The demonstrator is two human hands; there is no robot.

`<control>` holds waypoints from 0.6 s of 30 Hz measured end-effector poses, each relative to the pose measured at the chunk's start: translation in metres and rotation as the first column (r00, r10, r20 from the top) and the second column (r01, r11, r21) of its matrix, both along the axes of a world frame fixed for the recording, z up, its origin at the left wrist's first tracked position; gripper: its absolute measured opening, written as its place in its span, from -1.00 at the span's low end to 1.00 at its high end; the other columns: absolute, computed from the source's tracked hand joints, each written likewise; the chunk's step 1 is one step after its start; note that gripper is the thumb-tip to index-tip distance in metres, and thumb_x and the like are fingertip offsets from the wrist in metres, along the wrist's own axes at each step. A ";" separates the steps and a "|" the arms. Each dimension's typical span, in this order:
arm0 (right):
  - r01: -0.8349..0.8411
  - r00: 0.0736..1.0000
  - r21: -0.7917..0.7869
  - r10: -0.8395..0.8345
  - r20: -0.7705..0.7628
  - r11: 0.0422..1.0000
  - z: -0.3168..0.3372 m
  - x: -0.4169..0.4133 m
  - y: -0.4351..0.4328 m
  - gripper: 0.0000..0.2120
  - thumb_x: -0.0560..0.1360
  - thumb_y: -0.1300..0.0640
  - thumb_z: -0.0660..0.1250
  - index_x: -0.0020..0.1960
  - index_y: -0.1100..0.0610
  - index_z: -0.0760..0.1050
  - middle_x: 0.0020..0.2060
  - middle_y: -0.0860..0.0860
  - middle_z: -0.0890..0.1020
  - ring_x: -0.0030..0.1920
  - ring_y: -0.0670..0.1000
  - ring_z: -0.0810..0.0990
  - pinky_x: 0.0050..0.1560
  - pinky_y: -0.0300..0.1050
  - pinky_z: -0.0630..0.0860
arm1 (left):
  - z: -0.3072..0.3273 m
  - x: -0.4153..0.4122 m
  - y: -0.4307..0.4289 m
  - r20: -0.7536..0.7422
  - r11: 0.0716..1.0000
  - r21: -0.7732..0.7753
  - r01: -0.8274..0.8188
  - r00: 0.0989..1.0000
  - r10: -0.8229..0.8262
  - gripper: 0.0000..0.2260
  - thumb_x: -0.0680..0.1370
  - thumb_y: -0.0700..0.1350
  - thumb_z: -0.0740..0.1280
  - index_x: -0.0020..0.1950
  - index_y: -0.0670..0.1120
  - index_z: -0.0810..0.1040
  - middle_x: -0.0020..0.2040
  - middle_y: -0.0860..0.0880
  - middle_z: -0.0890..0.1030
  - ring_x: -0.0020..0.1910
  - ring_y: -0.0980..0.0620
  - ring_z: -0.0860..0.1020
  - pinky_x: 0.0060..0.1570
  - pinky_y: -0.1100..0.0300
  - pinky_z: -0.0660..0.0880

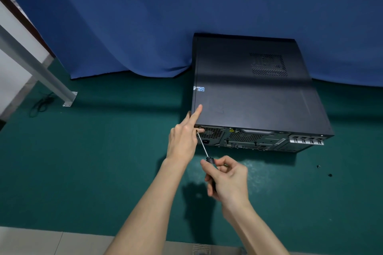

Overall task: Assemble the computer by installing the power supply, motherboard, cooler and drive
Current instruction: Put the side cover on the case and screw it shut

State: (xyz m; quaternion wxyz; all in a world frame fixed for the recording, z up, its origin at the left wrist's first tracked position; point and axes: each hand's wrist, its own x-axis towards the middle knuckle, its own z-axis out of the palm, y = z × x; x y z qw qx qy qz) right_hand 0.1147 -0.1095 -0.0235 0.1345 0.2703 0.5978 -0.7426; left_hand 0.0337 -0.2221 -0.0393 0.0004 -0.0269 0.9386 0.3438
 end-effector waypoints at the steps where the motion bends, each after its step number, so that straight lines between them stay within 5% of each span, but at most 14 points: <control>1: 0.014 1.000 0.004 -0.014 -0.012 1.000 -0.001 -0.002 -0.001 -0.71 0.45 0.30 0.44 -0.26 0.17 0.33 -0.52 0.16 0.46 -0.69 -0.02 0.28 -0.58 -0.35 0.19 | -0.001 0.000 0.000 0.001 1.000 -0.001 -0.002 1.000 0.002 -0.40 0.58 -0.33 0.16 0.51 0.18 0.17 0.41 -0.13 0.42 0.12 -0.07 0.60 0.20 -0.03 0.42; 9: 0.034 0.997 0.085 -0.028 -0.071 0.996 -0.007 -0.002 0.000 -0.70 0.45 0.28 0.45 -0.29 0.16 0.33 -0.48 0.20 0.47 -0.68 0.00 0.30 -0.59 -0.35 0.20 | -0.001 0.000 0.000 0.000 0.999 -0.043 -0.004 1.000 0.004 -0.43 0.60 -0.23 0.22 0.52 0.17 0.14 0.43 -0.14 0.38 0.18 -0.14 0.55 0.22 -0.04 0.38; 18: 0.027 0.996 0.110 -0.018 -0.084 0.994 -0.012 0.001 0.000 -0.70 0.45 0.26 0.46 -0.31 0.16 0.35 -0.49 0.20 0.47 -0.66 0.02 0.31 -0.58 -0.29 0.24 | -0.002 -0.001 -0.002 0.006 1.000 -0.010 0.010 1.000 -0.010 -0.40 0.59 -0.33 0.15 0.52 0.16 0.16 0.43 -0.12 0.40 0.09 -0.03 0.62 0.19 -0.03 0.44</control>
